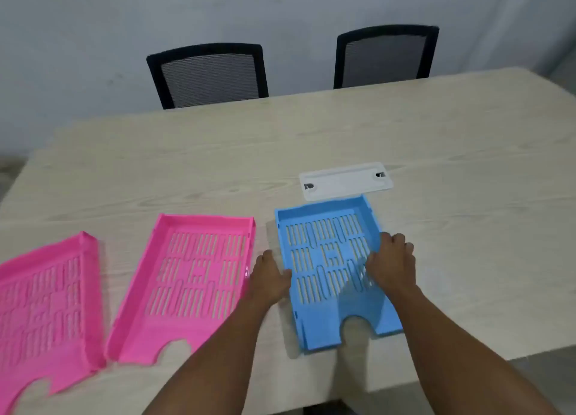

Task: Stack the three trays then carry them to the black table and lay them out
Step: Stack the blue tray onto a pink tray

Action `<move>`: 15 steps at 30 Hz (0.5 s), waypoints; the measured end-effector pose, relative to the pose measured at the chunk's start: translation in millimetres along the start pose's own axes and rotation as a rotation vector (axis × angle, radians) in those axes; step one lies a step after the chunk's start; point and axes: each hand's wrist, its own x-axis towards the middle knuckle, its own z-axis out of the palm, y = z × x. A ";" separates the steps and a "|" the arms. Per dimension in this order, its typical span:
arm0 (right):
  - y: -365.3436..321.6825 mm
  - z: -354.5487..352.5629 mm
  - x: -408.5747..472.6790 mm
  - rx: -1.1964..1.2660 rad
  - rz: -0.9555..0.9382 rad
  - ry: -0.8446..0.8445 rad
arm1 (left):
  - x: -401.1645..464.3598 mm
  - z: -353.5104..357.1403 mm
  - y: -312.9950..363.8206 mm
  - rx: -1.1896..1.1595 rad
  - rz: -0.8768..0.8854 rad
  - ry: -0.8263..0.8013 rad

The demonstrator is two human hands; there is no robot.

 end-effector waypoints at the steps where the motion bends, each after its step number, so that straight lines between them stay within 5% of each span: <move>1: 4.9 -0.9 4.4 0.009 0.018 -0.018 | 2.4 5.1 2.6 -0.014 -0.025 0.002; 15: 39.2 13.8 27.6 0.230 0.039 -0.048 | 6.9 21.8 20.5 -0.129 -0.057 0.053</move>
